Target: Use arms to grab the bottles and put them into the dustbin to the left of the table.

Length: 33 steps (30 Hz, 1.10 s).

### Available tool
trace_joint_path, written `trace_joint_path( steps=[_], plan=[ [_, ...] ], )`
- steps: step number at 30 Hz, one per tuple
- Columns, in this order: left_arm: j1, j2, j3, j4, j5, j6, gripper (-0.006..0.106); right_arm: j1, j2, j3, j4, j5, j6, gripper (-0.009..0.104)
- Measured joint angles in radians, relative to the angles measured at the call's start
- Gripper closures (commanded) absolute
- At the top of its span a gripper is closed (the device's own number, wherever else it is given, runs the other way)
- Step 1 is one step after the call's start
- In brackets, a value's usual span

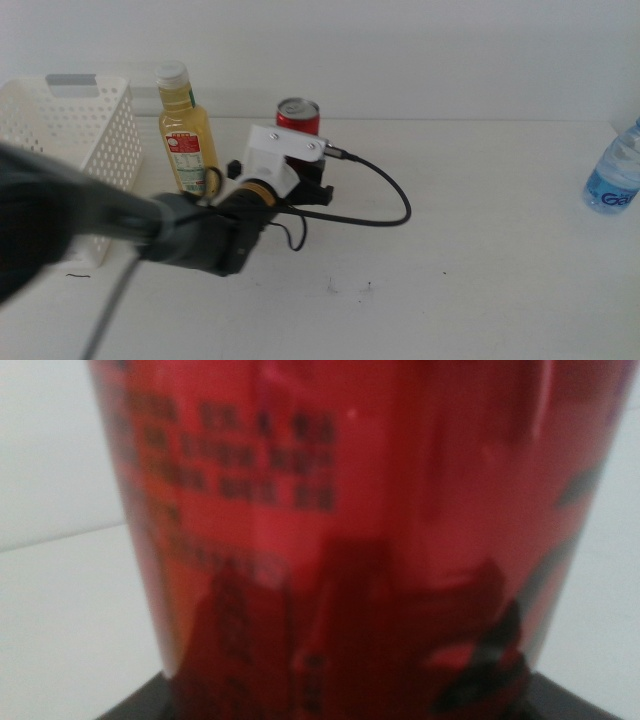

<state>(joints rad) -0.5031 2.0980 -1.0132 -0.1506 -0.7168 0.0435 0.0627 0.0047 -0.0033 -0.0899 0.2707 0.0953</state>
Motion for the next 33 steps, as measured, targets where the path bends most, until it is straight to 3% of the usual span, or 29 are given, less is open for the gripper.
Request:
trace_joint_path(
  steps=[8, 17, 24, 33],
  plan=[
    [-0.002, -0.418, 0.118, 0.004, 0.445, 0.0, 0.102, 0.0, 0.0, 0.0, 0.0, 0.0, 0.0, 0.003],
    [0.016, -0.627, 0.102, 0.004, 0.765, 0.015, 0.102, 0.0, 0.0, 0.0, 0.0, 0.0, 0.0, 0.003],
    [0.251, -0.643, -0.179, -0.004, 1.365, 0.189, 0.102, 0.0, 0.0, 0.0, 0.0, 0.0, 0.002, 0.003],
    [0.61, -0.568, -0.559, 0.037, 1.775, 0.267, 0.102, 0.0, 0.0, 0.0, 0.0, 0.0, 0.002, 0.003]
  ],
)
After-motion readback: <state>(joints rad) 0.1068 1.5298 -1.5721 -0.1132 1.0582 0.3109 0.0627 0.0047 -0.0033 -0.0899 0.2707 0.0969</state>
